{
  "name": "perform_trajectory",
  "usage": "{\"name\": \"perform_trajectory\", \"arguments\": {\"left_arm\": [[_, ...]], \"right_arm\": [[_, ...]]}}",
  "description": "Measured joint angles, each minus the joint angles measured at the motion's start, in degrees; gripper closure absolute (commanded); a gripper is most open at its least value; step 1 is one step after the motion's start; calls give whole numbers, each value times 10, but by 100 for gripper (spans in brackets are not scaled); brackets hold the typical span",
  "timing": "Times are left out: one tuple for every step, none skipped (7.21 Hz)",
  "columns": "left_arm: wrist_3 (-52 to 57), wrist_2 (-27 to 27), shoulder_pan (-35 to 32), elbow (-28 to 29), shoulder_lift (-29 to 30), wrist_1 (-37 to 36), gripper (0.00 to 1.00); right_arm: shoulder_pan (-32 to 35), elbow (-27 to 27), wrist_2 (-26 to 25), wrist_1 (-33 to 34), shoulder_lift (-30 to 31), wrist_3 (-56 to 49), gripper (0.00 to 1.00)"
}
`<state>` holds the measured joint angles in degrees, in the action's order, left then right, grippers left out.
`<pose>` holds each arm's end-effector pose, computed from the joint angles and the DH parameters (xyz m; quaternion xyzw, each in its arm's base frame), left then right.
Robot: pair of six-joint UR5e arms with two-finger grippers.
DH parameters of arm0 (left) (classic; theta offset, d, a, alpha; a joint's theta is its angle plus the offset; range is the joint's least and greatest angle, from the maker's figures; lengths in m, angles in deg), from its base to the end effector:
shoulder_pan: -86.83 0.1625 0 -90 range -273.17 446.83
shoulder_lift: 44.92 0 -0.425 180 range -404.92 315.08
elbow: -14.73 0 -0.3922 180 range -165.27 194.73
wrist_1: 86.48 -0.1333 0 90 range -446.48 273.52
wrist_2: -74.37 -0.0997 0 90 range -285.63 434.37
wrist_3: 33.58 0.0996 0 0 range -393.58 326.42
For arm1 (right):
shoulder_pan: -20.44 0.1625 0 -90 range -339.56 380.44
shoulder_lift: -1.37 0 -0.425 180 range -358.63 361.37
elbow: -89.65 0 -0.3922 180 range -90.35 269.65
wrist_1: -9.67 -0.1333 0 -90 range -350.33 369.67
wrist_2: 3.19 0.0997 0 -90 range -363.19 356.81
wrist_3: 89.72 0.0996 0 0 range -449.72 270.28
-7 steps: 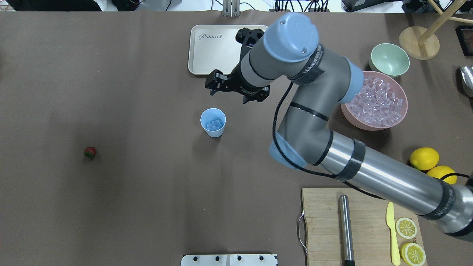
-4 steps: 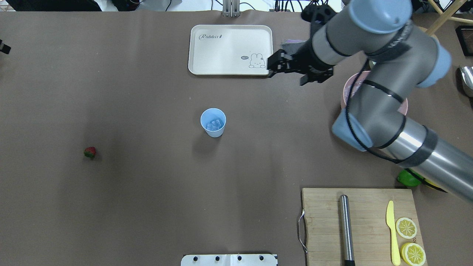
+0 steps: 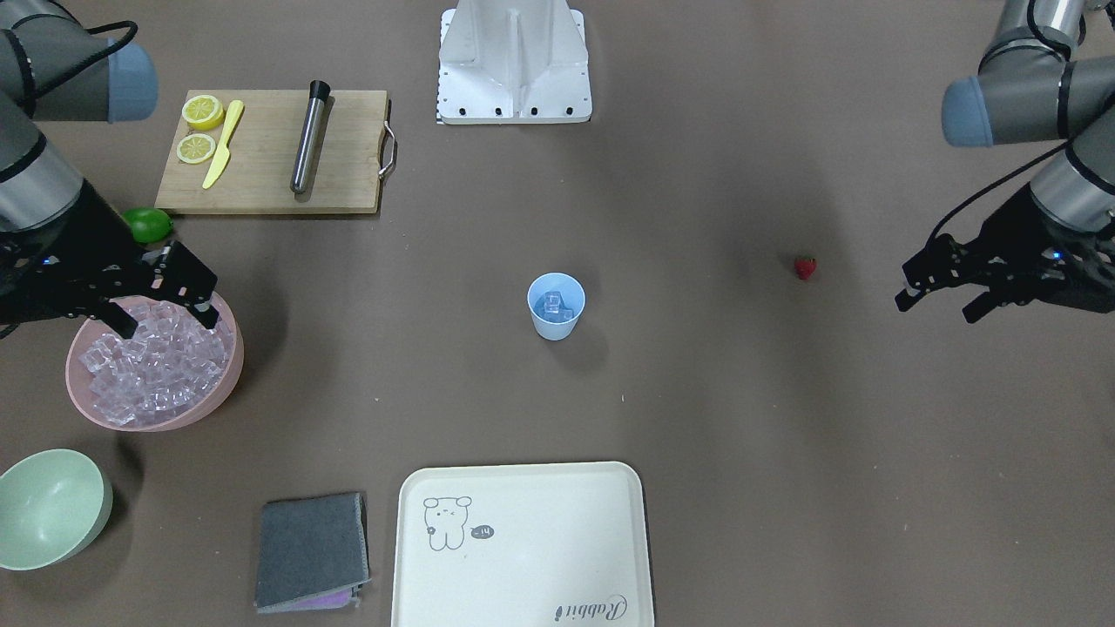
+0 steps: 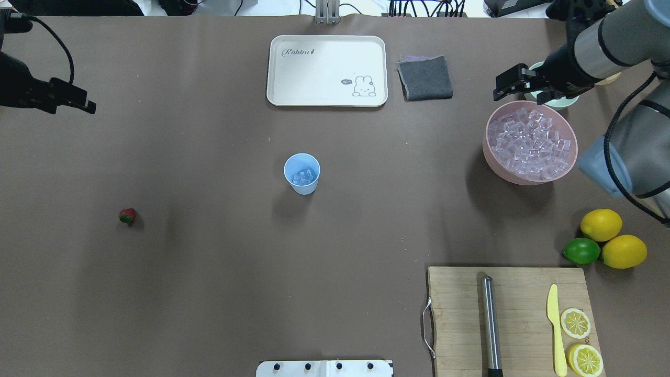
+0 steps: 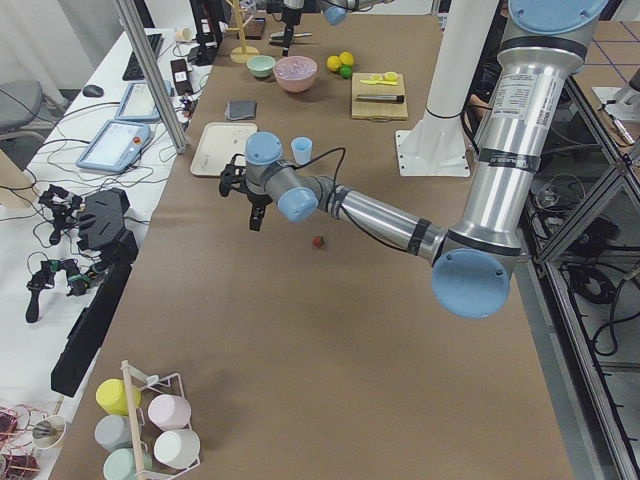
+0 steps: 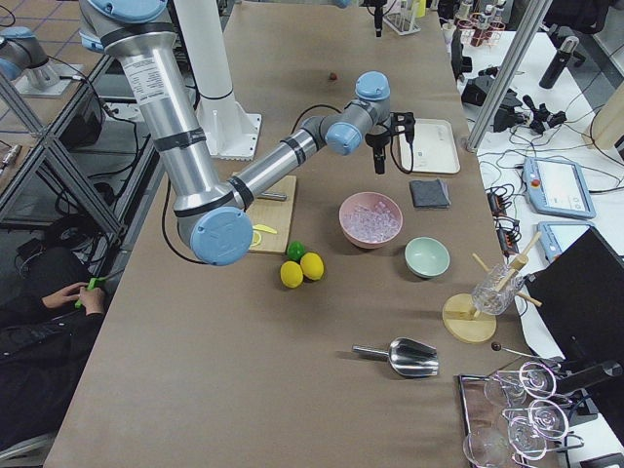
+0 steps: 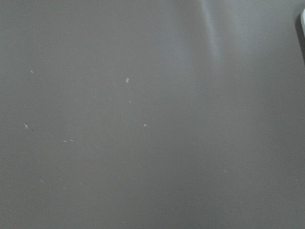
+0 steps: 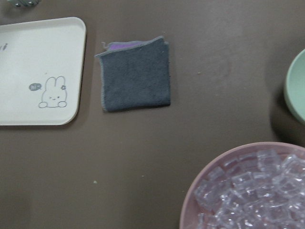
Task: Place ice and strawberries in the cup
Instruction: 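Withdraw the right gripper past the ice bowl while the left gripper reaches toward the strawberry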
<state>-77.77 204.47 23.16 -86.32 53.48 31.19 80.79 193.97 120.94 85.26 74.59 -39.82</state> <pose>0.1844 -0.5286 0.4311 0.1252 0.4734 0.0017 0.8719 -0.2232 -0.5486 0.3535 0.1111 -0.4445 0.0432 0.8878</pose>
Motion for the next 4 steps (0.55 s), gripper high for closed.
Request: {"name": "perform_trajectory", "arguments": {"left_arm": [[-25,-24,32,-27,-30,19,2],[-63,-63,76,-45,-44,27,2],[-99,-112,126,-56,-51,30,2],[-123,-160,171,-58,-55,31,2]], "right_arm": [[19,0,14,-2,24,-38,1],[37,-2,25,-7,49,-76,1],[50,-4,31,-11,67,-105,1],[59,-6,36,-14,77,-122,1]]}}
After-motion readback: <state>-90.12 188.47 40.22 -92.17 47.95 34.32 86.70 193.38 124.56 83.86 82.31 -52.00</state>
